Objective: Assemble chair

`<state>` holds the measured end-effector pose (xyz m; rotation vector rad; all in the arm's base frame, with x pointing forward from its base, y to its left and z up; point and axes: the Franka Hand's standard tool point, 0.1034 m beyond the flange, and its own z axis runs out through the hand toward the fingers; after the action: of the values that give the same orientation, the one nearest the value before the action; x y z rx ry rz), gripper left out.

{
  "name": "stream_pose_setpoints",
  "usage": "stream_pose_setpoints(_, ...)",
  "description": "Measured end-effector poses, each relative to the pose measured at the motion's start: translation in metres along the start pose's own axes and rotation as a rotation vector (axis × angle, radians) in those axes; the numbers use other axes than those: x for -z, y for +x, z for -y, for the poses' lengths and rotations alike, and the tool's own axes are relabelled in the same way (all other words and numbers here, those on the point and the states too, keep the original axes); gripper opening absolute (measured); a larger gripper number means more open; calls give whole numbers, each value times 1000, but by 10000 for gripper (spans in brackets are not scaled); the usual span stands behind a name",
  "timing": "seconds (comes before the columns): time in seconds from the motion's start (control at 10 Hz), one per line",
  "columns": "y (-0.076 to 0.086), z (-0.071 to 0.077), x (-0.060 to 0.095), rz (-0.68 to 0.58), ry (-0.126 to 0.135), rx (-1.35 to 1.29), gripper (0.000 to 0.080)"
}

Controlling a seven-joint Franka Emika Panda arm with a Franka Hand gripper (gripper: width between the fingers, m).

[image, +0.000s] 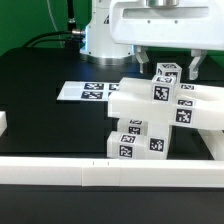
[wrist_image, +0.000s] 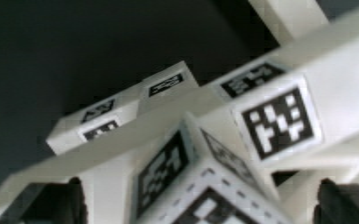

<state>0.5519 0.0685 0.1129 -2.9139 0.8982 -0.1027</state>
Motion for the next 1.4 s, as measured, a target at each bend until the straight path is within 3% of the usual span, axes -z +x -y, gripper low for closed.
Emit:
stream_pose_setpoints(0.5, 3, 0, -4, 13, -38, 487, 649)
stream_pose_setpoints(0.8, 3, -3, -5, 8, -48, 601, 649)
stream_pose_setpoints(1.0, 3, -3, -5, 8, -48, 594, 384)
stream_pose_setpoints(1.1, 3, -3, -5, 8, -48, 591, 384)
stream_pose_setpoints(1.2, 3, -3, -5, 7, -48, 572, 265)
stream_pose_setpoints(1.4, 3, -3, -5, 7, -47, 550, 265)
